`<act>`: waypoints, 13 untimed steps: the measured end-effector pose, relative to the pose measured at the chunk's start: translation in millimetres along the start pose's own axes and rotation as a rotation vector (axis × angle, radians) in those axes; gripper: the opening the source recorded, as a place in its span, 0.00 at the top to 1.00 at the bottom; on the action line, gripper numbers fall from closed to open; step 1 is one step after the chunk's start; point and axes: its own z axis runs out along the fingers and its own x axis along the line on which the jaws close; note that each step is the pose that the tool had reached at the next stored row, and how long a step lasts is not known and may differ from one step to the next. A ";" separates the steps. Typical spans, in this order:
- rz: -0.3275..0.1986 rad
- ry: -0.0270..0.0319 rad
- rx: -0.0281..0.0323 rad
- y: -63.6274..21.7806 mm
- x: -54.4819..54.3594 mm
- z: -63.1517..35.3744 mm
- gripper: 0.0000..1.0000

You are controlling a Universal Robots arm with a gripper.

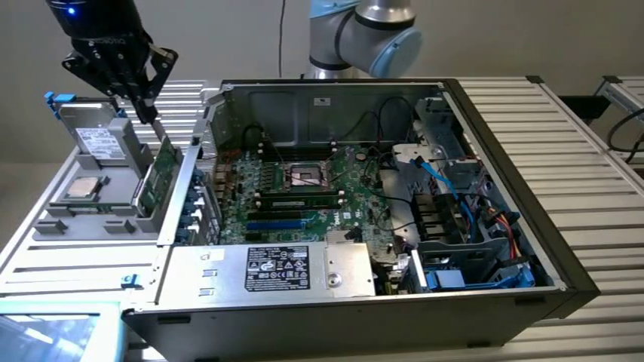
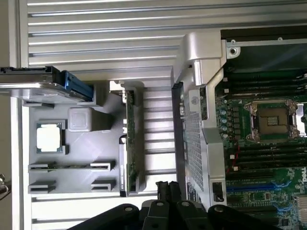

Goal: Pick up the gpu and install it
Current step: 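Reach for the gpu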

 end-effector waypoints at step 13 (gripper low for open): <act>0.001 0.0192 0.0014 13.1 38.9 10.2 0.88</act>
